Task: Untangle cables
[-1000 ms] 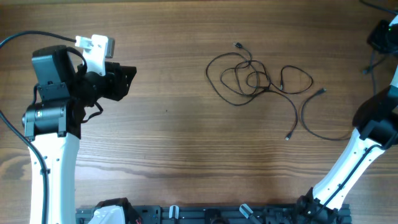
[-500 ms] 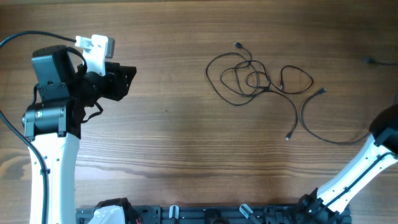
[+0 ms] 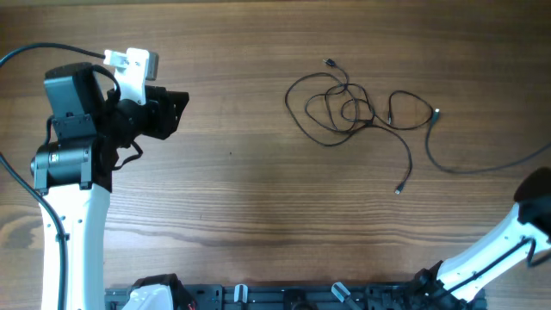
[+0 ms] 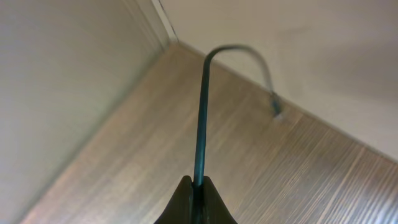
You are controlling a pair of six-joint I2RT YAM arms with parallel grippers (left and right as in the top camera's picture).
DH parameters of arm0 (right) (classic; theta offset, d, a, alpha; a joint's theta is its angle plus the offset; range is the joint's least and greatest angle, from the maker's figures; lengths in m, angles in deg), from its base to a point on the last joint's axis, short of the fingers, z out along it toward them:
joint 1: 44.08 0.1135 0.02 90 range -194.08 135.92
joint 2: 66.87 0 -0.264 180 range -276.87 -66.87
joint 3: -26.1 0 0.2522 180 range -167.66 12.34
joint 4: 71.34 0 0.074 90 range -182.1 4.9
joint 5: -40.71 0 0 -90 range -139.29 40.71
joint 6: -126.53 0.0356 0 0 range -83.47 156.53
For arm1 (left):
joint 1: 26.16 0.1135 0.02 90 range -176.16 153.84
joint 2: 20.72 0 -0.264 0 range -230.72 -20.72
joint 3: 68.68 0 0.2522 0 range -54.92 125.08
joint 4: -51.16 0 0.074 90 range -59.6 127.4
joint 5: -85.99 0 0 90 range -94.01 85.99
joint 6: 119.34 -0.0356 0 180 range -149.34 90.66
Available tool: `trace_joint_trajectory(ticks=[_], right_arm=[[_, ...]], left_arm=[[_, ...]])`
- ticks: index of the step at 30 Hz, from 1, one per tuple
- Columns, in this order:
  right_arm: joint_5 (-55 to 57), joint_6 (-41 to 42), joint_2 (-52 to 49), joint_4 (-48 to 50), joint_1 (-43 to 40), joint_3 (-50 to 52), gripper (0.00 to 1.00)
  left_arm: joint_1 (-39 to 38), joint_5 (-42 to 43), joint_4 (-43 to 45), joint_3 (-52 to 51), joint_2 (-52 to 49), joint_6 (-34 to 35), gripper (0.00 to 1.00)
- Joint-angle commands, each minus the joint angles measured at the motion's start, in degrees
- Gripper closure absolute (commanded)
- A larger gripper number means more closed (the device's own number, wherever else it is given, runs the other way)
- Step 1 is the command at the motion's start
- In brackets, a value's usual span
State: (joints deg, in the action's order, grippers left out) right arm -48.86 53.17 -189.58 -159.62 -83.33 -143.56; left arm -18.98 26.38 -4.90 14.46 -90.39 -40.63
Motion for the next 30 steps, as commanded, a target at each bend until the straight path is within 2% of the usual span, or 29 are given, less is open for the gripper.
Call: trace_joint_trajectory(ticks=[1,8,14,22,27,30], right_arm=[[4.9,-1.5,5.9,0.5,0.2,-1.3,0.95],[7.3,-1.3,8.0,-0.6,-2.6,-1.3,0.96],[6.6,0.2,8.0,-1.6,-10.7,-1.3,0.95],[-3.4,2.1,8.1,-1.5,-24.8,-1.3,0.95],[-10.8,1.9,8.3,-1.3,-30.2,-1.3,0.95],[-12.6,1.7,8.3,-1.7,-30.8,-1.3,0.95]], left_arm=[[-0.4,1.3,-0.2,0.8,0.7,1.0,0.52],[-1.2,1.3,-0.4,0.8,1.0,1.0,0.52],[-1.3,1.3,-0.4,0.8,2.3,1.0,0.52],[-1.4,1.3,-0.5,0.8,3.5,1.7,0.52],[-1.4,1.3,-0.4,0.8,3.5,1.7,0.52],[-1.4,1.3,-0.4,0.8,3.5,1.7,0.52]])
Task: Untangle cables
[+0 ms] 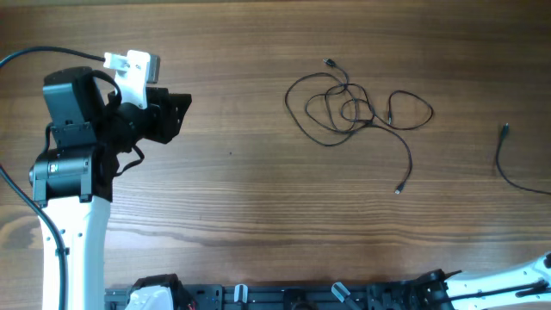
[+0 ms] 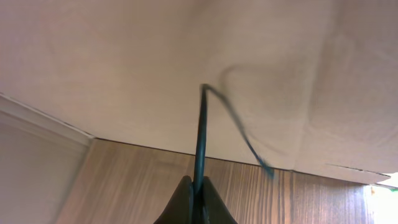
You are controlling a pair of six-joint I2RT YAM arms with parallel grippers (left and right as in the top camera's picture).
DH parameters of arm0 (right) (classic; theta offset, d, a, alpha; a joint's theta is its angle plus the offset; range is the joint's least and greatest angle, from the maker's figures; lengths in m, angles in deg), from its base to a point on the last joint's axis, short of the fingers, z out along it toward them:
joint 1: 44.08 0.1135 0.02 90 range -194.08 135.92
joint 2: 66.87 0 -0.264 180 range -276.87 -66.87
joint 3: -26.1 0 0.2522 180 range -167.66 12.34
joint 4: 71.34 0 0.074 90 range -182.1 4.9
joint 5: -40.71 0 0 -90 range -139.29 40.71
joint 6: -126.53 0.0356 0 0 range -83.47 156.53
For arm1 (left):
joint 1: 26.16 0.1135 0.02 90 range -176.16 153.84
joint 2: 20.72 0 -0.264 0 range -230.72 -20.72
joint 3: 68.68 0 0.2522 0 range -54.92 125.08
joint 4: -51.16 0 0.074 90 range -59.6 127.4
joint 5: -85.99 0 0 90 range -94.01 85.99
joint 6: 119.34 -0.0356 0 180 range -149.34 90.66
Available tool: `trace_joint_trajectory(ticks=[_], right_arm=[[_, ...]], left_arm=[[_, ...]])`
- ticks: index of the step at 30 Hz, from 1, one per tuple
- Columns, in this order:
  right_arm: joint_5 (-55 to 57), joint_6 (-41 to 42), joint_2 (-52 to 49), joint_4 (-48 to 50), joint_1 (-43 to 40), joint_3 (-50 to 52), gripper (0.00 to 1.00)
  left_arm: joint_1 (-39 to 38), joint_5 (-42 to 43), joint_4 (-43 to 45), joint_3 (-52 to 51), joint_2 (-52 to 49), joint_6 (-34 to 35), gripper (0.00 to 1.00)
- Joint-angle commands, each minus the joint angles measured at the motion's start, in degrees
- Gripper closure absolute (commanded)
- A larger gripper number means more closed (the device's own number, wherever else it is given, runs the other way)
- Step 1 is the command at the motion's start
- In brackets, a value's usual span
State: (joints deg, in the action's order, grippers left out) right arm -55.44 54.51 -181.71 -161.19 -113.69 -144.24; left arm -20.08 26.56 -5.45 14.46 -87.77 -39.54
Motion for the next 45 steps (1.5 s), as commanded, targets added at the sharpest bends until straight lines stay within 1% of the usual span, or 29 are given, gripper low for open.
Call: trace_joint_trajectory(ticks=[1,4,8,16,18,25,31,35,42,45], right_arm=[[-6.0,0.3,0.4,-0.3,0.0,-0.6,0.95],[-6.1,-0.2,0.4,-0.3,2.4,-0.6,0.95],[-5.4,-1.7,0.2,-0.3,7.7,-0.5,0.95],[6.8,-1.4,-1.8,-2.2,18.4,0.3,0.95],[8.3,-1.3,-3.1,-2.9,19.6,1.5,0.95],[8.3,-0.5,-7.8,-2.0,20.2,8.5,0.95],[14.2,3.2,-9.1,0.6,20.2,15.8,0.95],[18.8,5.4,-9.4,0.8,20.0,18.1,0.96],[18.8,7.0,-9.4,3.1,18.3,22.7,0.95],[15.0,5.9,-9.4,6.7,17.5,26.8,0.95]], left_arm=[[-0.3,1.2,0.1,0.8,0.9,0.6,0.53],[-0.3,1.2,0.1,0.8,0.9,1.3,0.53],[-0.3,1.1,0.1,0.8,0.9,1.4,0.54],[-0.3,1.1,0.1,0.8,0.9,1.4,0.53],[-0.3,1.1,0.2,0.8,0.9,1.4,0.53],[-0.3,1.1,0.2,0.8,0.9,1.4,0.53],[-0.3,1.1,0.9,0.8,0.9,1.4,0.53],[-0.3,1.1,1.1,0.8,0.9,1.4,0.53],[-0.2,0.8,1.9,0.8,0.9,1.4,0.53],[-0.2,0.4,2.2,0.8,0.8,1.4,0.53]])
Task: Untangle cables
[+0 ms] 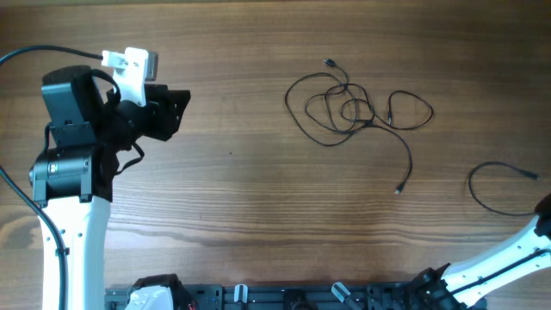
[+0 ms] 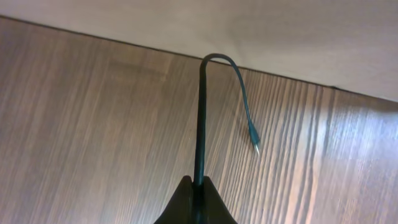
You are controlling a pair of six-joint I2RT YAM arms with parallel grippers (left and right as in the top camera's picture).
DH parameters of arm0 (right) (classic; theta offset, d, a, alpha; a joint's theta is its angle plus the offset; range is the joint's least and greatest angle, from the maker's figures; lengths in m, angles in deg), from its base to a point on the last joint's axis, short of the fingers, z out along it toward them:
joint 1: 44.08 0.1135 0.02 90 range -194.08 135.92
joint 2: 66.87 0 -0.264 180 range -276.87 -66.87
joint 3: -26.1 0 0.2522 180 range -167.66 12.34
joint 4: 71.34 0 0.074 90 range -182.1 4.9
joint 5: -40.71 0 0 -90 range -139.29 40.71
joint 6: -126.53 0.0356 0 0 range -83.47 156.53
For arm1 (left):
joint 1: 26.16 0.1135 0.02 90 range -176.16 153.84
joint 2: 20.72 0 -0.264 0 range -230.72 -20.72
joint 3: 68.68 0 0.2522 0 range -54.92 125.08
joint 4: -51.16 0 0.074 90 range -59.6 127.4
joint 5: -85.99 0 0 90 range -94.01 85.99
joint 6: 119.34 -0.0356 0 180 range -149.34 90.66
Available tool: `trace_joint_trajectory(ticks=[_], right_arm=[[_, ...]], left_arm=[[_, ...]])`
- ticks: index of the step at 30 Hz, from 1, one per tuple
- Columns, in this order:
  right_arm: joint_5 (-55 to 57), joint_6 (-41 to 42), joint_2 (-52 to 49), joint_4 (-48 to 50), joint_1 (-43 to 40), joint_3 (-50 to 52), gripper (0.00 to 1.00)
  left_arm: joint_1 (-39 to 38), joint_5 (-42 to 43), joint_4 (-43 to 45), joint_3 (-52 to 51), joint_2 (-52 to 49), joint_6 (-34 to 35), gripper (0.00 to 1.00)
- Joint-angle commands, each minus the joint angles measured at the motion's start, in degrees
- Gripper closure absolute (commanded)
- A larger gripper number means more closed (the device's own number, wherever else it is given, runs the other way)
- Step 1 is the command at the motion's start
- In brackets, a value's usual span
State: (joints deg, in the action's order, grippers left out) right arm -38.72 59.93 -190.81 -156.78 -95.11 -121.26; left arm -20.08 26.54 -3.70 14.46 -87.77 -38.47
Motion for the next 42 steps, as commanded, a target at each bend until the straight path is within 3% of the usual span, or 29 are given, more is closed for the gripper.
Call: trace_joint_trajectory(ticks=[1,9,22,27,29,30,42], right_arm=[[-1.9,0.3,-0.3,3.8,-1.3,5.8,0.95],[-4.2,-0.7,-0.4,9.5,-0.9,14.6,0.95],[-4.1,-0.3,-0.4,8.6,2.9,15.1,0.95],[-4.2,-0.2,-0.4,8.6,4.5,15.1,0.62],[-4.2,-0.3,-0.3,8.6,4.9,15.1,0.38],[-4.2,-0.3,-0.3,8.6,5.0,15.1,0.34],[-14.5,-7.1,7.1,9.4,9.2,14.4,0.33]], left_arm=[[-0.2,0.4,0.5,0.8,0.8,0.3,0.53],[-0.2,0.5,0.3,0.8,0.8,0.4,0.53],[-0.2,0.5,-0.2,0.8,0.8,0.3,0.52],[-0.2,0.5,-0.2,0.8,0.8,0.3,0.5],[-0.2,0.5,-0.1,0.8,0.8,0.3,0.5],[-0.2,0.5,-0.1,0.8,0.8,0.3,0.5],[-0.2,0.5,-0.1,0.8,0.8,0.4,0.49]])
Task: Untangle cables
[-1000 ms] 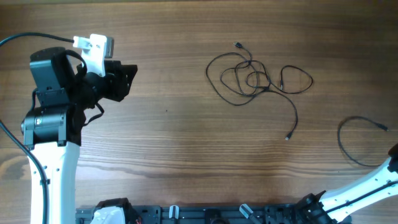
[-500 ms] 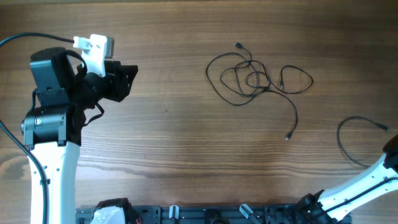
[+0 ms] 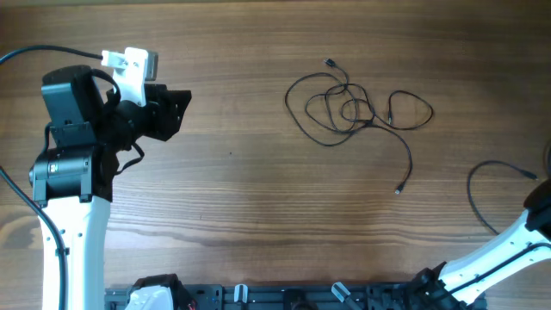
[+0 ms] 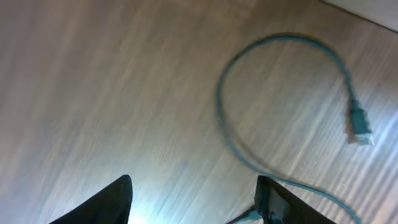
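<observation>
A tangle of thin black cables [image 3: 349, 108] lies on the wooden table right of centre, with one loose end trailing to a plug [image 3: 398, 189]. A separate cable [image 3: 482, 185] lies curved near the right edge, apart from the tangle. In the right wrist view this cable [image 4: 230, 124] forms a loop on the wood, its plug [image 4: 359, 127] at the right. My right gripper [image 4: 199, 202] hangs open just above it, holding nothing. My left gripper [image 3: 170, 112] hovers far to the left, away from all cables; its jaws are unclear.
The left arm's white body [image 3: 73, 215] fills the left side of the table. The right arm [image 3: 499, 254] comes in from the lower right corner. A black rail [image 3: 284, 297] runs along the front edge.
My right gripper was shut on the separate cable and is now open. The cable lies loose on the table at the right. The left arm has not moved.
My right gripper held one cable whose far end still lay beside the tangle. Then that end was well to the right, clear of the tangle. Later the cable was looped near the right edge, still gripped, and now it lies there let go.
</observation>
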You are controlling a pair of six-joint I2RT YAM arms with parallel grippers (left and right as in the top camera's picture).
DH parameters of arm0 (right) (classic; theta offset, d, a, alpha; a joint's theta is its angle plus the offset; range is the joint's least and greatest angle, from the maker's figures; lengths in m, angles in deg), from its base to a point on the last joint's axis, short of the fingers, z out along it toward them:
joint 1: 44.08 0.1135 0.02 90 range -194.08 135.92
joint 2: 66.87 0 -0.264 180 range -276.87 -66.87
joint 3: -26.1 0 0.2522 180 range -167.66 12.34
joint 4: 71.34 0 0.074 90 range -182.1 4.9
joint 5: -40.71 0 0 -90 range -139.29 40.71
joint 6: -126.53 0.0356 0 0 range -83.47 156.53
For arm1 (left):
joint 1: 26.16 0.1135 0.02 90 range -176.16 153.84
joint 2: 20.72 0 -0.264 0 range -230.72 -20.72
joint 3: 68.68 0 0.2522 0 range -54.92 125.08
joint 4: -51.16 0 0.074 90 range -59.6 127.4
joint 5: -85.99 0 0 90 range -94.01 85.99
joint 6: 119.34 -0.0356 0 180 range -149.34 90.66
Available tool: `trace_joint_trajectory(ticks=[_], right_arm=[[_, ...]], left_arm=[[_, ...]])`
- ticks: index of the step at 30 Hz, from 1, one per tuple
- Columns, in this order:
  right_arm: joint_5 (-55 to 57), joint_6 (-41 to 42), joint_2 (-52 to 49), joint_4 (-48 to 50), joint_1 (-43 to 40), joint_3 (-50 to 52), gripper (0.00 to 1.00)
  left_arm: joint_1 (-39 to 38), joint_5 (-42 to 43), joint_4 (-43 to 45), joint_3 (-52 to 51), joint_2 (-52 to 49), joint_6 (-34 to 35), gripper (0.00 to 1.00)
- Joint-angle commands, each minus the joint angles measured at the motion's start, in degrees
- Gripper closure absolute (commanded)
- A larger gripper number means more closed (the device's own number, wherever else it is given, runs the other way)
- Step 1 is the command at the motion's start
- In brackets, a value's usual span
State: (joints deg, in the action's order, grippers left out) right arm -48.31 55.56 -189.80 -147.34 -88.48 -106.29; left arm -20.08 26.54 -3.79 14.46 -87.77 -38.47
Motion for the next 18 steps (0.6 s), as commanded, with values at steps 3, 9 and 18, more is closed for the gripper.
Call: trace_joint_trajectory(ticks=[3,9,18], right_arm=[[-5.2,-3.9,9.1,-1.8,5.2,-0.6,0.27],[-9.8,-10.7,14.2,-3.9,12.3,-0.6,0.26],[-11.6,-12.3,17.7,-11.0,26.5,-0.5,0.26]], left_arm=[[-0.2,0.2,0.0,0.8,0.7,0.4,0.49],[-0.2,0.0,0.0,0.8,0.6,0.3,0.41],[-0.2,-0.2,0.2,0.8,0.6,0.3,0.15]])
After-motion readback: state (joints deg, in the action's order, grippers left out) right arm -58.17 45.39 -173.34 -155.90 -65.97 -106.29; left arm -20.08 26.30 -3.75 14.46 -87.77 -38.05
